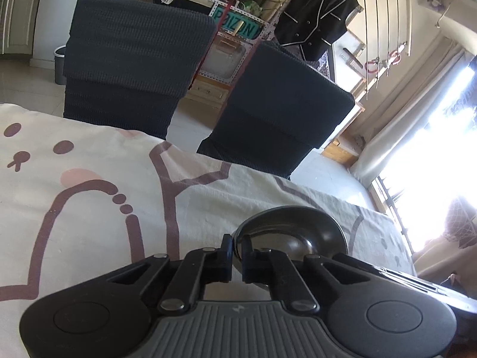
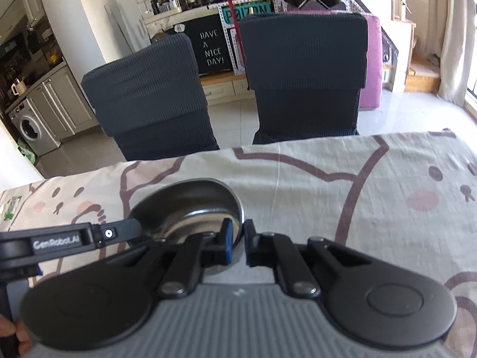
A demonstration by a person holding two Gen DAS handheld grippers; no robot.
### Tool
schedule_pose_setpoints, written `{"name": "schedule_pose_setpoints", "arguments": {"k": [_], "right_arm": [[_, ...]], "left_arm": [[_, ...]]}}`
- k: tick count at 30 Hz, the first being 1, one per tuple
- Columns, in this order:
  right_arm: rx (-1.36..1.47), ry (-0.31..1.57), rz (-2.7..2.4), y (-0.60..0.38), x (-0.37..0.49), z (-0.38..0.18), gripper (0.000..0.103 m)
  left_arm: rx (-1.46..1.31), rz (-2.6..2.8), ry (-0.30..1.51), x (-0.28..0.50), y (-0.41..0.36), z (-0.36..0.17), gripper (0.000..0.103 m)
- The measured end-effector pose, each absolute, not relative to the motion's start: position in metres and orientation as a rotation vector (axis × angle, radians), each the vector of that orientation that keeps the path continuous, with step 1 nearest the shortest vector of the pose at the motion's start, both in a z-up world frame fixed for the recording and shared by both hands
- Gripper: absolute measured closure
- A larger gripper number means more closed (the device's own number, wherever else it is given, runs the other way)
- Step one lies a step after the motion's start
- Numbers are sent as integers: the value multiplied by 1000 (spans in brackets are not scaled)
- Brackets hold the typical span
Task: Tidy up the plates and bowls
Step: 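Lift the grey steel bowl with both grippers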
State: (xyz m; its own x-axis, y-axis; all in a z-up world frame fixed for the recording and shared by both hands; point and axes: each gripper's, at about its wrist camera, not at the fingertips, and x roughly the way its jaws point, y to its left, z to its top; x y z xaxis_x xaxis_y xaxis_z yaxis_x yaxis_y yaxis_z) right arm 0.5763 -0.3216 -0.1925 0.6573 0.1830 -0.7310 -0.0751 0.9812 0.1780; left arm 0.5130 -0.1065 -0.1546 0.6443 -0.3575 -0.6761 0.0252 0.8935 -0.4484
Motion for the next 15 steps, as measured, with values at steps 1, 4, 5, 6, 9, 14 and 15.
{"name": "schedule_pose_setpoints", "arguments": {"k": [1, 4, 5, 6, 9, 14, 15], "right_arm": [[136, 836, 153, -321, 573, -189, 95], [139, 817, 164, -321, 559, -178, 95], [139, 809, 168, -320, 554, -173, 95], [139, 798, 174, -319, 547, -167, 95], [137, 764, 197, -315, 525, -147, 95], [95, 695, 243, -301, 475, -108, 95], [103, 689, 245, -300, 466, -101, 95]], "left_arm": [[-425, -227, 848, 511, -106, -151, 98], [-408, -237, 829, 498, -103, -134, 98], [-402, -241, 820, 492, -101, -127, 98], [-396, -245, 811, 486, -99, -120, 98], [-391, -249, 784, 464, -91, -95, 98], [-379, -262, 738, 418, -77, -52, 99], [-373, -262, 730, 408, -75, -44, 99]]}}
